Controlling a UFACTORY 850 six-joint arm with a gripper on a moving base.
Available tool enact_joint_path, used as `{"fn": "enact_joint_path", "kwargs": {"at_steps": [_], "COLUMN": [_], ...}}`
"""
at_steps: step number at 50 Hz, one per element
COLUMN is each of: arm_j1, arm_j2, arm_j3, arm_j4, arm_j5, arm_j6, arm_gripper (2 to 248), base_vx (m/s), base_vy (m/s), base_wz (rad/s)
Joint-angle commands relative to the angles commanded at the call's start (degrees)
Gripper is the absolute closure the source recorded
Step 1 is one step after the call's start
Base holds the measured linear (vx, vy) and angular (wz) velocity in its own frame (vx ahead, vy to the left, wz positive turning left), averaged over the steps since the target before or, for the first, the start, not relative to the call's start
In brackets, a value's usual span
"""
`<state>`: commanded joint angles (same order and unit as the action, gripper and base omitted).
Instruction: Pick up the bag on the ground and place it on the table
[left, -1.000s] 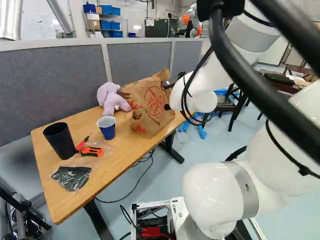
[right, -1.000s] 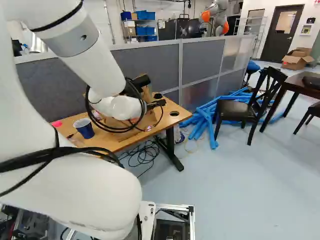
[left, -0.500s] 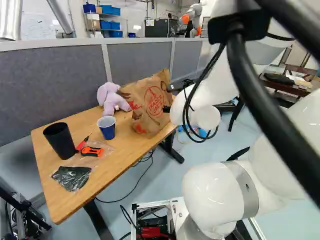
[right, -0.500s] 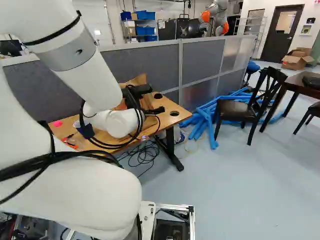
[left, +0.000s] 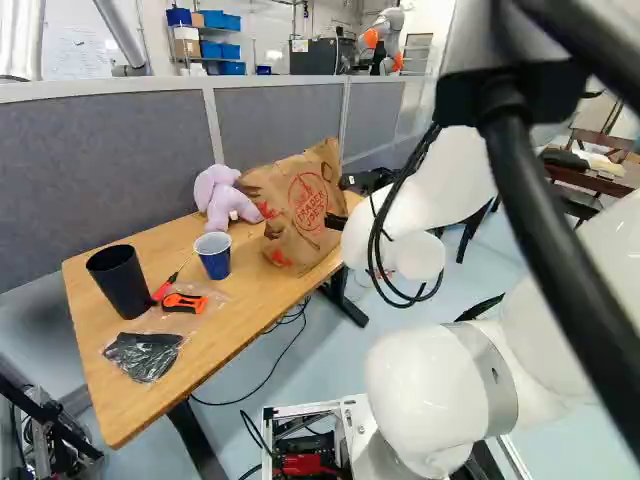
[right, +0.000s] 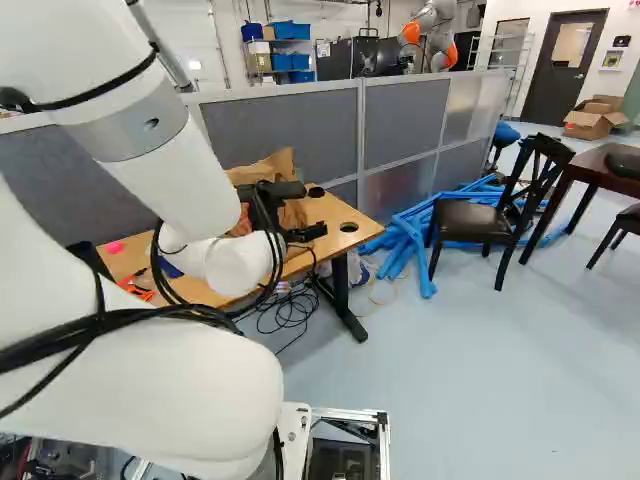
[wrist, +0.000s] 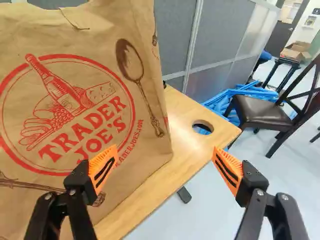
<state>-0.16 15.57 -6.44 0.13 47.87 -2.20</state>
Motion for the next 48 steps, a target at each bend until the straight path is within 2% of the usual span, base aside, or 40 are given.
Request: {"fn": "enact_joint_path", "kwargs": {"at_steps": [19, 48], "arm_j1": [0.15, 0.16], "arm_j2": [0.40, 0.43], "arm_j3": [1.33, 1.44], "arm_j4": [-0.12, -0.13], "arm_j5": [1.97, 2.14], "arm_j6": [2.03, 2.20], "arm_gripper": [3, 3], "base_vx": [0.000, 0.000], "base_vy": [0.000, 0.000], "base_wz": [0.000, 0.000]}}
